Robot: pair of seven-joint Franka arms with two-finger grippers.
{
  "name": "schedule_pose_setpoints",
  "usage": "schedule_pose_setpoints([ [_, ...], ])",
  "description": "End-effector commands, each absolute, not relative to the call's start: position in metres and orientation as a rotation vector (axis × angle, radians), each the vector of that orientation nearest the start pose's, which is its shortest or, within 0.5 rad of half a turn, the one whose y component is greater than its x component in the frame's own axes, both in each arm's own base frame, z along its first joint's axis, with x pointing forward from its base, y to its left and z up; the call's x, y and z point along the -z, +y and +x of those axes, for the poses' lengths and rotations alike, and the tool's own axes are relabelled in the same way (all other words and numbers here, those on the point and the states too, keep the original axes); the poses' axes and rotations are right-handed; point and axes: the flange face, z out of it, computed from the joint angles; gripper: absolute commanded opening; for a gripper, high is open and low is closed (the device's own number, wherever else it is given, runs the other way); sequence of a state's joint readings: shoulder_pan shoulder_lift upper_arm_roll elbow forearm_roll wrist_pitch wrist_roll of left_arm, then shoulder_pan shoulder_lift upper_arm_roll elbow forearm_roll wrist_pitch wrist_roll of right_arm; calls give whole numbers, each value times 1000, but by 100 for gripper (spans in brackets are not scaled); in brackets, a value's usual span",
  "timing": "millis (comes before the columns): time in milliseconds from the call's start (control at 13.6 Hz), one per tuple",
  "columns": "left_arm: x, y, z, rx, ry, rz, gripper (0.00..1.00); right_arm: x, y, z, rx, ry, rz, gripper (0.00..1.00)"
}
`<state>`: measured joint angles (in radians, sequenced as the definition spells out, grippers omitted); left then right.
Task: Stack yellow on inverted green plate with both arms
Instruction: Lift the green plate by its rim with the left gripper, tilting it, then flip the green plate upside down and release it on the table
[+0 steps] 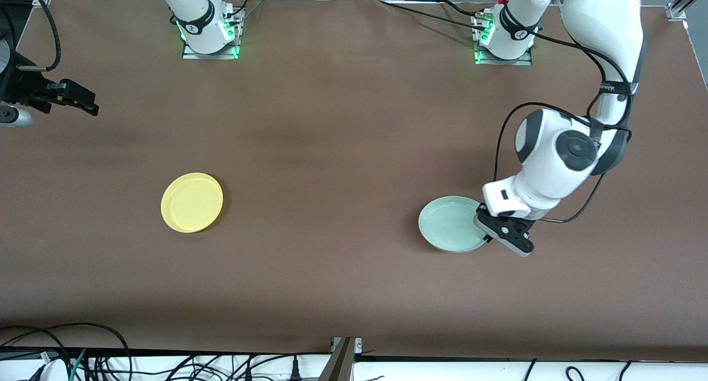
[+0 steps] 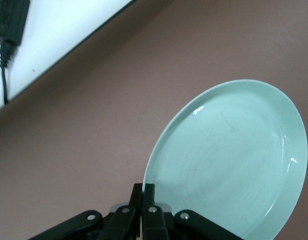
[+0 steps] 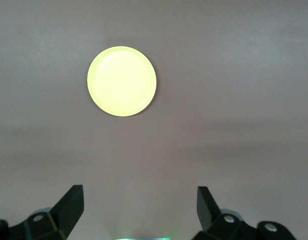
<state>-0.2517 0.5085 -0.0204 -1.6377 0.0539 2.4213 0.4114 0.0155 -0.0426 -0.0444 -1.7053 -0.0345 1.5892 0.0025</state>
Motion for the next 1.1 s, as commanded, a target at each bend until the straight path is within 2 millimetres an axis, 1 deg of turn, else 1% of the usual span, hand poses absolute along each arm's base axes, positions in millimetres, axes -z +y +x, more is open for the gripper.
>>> schedule_pose_setpoints([
  [0,-372,-241,680,494,1159,-2658,0,-589,-20,536,-119,61,-3154,100],
  [73,-379,-259,676,521,1150,-2597,0,-589,-20,536,-119,61,-3154,100],
  [147,-380,-278,669,546,1134,-2543,0,-588,-20,536,-121,61,-3154,100],
  [367,-371,-328,647,617,1121,-2390,0,-589,-21,536,-119,64,-3154,100],
  [440,-366,-339,641,652,1067,-2377,0,-589,-19,536,-119,59,-3154,100],
  [587,-350,-358,631,708,1007,-2318,0,-588,-20,536,-121,61,-3154,100],
  [660,-342,-370,624,719,1044,-2254,0,-588,-20,536,-121,61,-3154,100],
  [880,-341,-382,617,750,1138,-2074,0,-588,-20,536,-124,61,-3154,100],
  [1027,-341,-390,612,759,1163,-2038,0,-588,-20,536,-121,61,-3154,100],
])
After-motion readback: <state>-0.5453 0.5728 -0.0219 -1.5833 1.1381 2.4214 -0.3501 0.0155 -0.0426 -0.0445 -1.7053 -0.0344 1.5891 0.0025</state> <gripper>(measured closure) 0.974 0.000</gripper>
